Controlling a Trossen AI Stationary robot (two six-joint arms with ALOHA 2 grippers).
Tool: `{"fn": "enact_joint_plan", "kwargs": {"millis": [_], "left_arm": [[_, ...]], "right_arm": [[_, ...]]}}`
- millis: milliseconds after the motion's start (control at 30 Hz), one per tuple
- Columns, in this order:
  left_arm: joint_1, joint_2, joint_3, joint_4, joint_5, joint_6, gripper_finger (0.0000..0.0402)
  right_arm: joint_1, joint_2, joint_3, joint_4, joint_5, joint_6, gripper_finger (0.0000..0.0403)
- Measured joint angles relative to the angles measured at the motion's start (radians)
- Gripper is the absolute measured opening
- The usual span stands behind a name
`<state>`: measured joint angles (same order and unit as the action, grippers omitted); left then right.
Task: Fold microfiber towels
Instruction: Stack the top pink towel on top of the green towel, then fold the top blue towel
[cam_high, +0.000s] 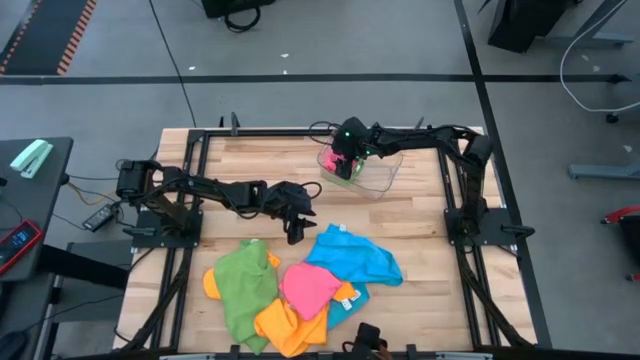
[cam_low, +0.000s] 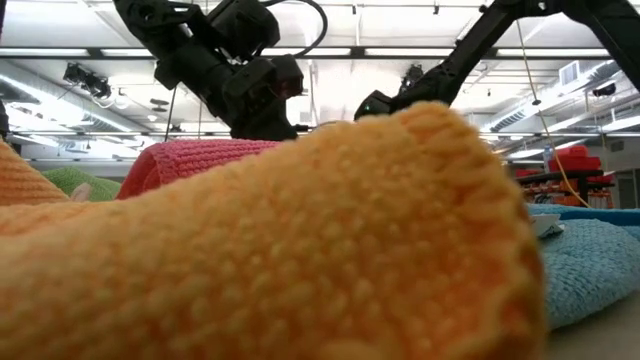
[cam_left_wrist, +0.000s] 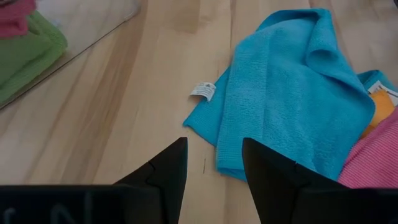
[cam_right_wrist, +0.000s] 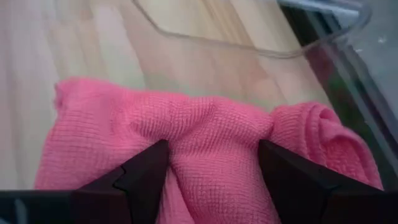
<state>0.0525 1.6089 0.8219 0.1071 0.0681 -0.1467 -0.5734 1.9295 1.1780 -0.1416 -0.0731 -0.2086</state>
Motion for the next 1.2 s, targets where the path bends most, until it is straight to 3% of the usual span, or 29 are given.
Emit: {"fn": "enact_joint_plan", "kwargs": {"millis": [167,533,733,1033,1200], "left_arm": [[0.000,0.000,0.000,0.000,0.000,0.000,0.0162],[0.000,-0.004,0.001,-0.027,0.000,0.012,0.0162],[-0.037,-0.103,0.001,-0.248,0.000,0.087,0.0162],[-0.176,-0.086,0.001,-0.252,0.041,0.106,0.0162],[-0.227,-0.069,0.000,-0.257,0.042,0.028,0.0162]], "right_arm": [[0.007,-0.016,0.012,-0.018,0.012,0.011,0.0259],[0.024,-0.199,0.018,-0.016,-0.013,0.013,0.0259],[0.166,-0.257,-0.033,-0.007,-0.072,0.025,0.0259],[0.399,-0.263,-0.104,0.062,-0.072,0.034,0.0259],[0.510,-0.263,-0.153,0.123,-0.042,0.084,0.0259]]}}
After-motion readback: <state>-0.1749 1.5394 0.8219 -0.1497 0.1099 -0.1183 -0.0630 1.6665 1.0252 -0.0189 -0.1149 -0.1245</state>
